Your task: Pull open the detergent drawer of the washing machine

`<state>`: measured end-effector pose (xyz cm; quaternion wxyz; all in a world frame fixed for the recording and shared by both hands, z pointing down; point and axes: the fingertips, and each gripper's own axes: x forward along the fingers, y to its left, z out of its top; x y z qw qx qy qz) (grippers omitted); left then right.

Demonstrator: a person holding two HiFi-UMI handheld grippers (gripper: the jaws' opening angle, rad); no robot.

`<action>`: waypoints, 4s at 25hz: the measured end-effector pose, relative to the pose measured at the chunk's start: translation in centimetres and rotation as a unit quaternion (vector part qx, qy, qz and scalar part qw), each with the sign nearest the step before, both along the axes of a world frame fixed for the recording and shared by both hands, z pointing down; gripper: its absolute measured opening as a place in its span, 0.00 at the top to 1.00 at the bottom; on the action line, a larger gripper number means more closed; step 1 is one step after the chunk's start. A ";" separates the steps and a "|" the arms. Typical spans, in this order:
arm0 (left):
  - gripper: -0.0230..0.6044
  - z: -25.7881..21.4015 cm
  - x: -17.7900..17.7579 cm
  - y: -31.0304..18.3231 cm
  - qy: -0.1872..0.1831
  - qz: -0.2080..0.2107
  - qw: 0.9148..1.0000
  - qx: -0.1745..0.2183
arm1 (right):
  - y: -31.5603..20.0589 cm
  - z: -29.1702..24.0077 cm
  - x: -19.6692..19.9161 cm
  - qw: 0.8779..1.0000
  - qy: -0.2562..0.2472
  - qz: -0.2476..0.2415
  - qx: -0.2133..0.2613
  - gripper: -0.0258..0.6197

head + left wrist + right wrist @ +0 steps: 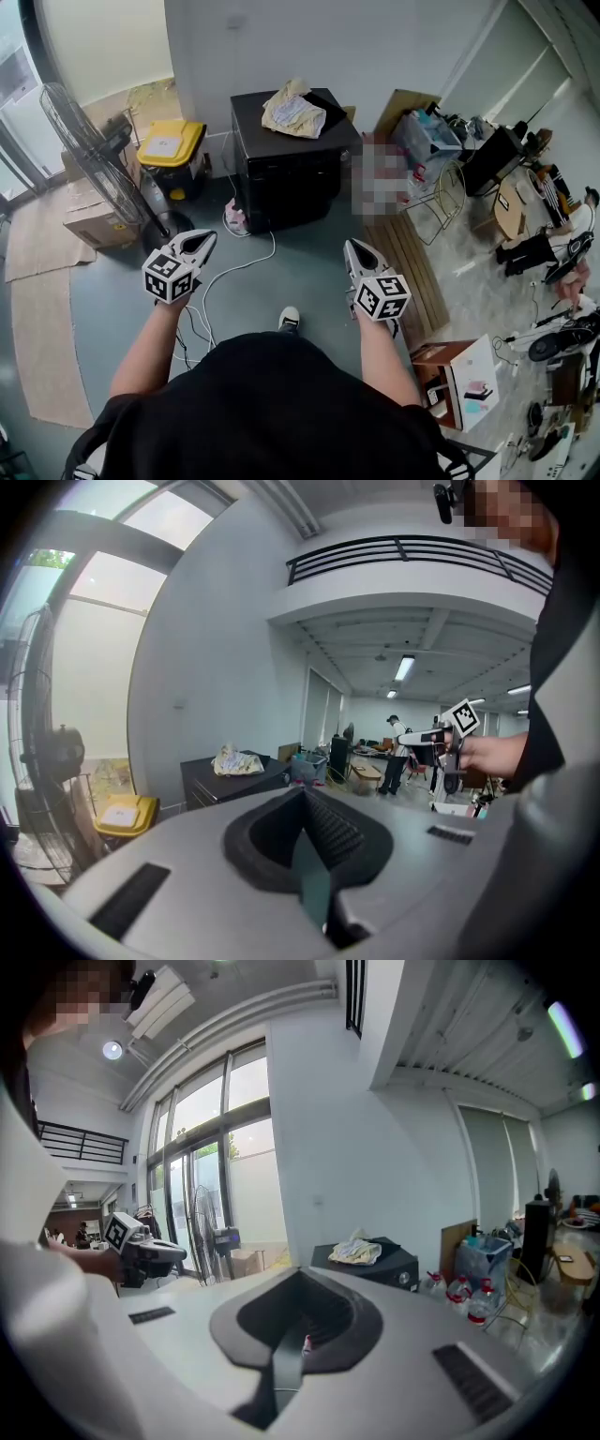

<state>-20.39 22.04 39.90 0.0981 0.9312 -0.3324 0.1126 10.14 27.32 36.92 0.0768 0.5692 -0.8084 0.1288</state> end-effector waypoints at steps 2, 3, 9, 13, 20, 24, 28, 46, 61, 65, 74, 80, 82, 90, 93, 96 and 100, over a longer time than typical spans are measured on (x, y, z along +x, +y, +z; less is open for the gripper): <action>0.95 0.2 0.6 -0.9 -0.003 -0.002 1.000 -0.003 | -1.1 0.4 0.7 1.000 -0.002 -0.005 -0.005 0.96; 0.95 0.3 0.8 -1.6 -0.004 -0.004 1.000 -0.004 | -1.8 0.7 1.0 1.000 -0.003 -0.009 -0.009 0.96; 0.95 1.4 2.3 -5.2 -0.005 -0.024 1.000 -0.015 | -6.2 2.1 3.0 0.999 -0.005 -0.026 -0.023 0.96; 0.95 1.9 3.5 -7.8 -0.007 -0.032 0.999 -0.023 | -9.8 2.7 3.9 0.999 -0.010 -0.041 -0.031 0.96; 0.95 2.8 5.3 -11.9 -0.010 -0.059 0.998 -0.033 | -15.2 3.9 5.8 0.997 -0.012 -0.068 -0.040 0.96; 0.95 2.8 6.5 -13.9 -0.009 -0.072 0.997 -0.035 | -18.0 4.5 7.0 0.996 -0.012 -0.082 -0.044 0.96; 0.95 3.1 7.6 -15.3 -0.015 -0.086 0.995 -0.041 | -20.3 4.9 8.2 0.994 -0.011 -0.094 -0.049 0.96; 0.95 4.1 10.5 -18.6 -0.025 -0.114 0.991 -0.059 | -25.8 6.7 10.6 0.991 -0.021 -0.119 -0.061 0.96; 0.95 6.0 10.0 -23.7 -0.011 -0.086 0.994 -0.073 | -29.5 7.0 10.7 0.994 -0.004 -0.085 -0.075 0.96; 0.95 6.4 9.1 -26.6 -0.007 -0.078 0.994 -0.076 | -31.8 7.1 9.6 0.994 -0.001 -0.078 -0.077 0.96; 0.95 7.2 6.6 -32.9 -0.004 -0.062 0.995 -0.078 | -36.9 7.1 8.1 0.996 -0.002 -0.049 -0.077 0.96; 0.95 7.2 5.5 -35.7 -0.002 -0.043 0.996 -0.075 | -39.1 6.3 7.0 0.997 0.003 -0.031 -0.072 0.96; 0.95 7.3 4.9 -36.6 -0.001 -0.039 0.996 -0.074 | -39.6 6.3 6.2 0.997 0.005 -0.029 -0.073 0.96; 0.95 8.3 1.6 -38.9 0.004 -0.034 0.996 -0.080 | -41.5 6.4 2.8 0.997 0.016 -0.023 -0.078 0.96; 0.95 8.2 0.4 -39.7 0.010 -0.039 0.996 -0.079 | -41.9 6.5 1.6 0.996 0.022 -0.025 -0.085 0.96; 0.95 8.2 -0.4 -40.4 0.015 -0.043 0.996 -0.079 | -42.2 6.8 0.6 0.995 0.032 -0.033 -0.093 0.96; 0.95 8.9 -0.6 -40.9 0.019 -0.045 0.995 -0.087 | -43.1 7.2 0.3 0.994 0.037 -0.036 -0.098 0.96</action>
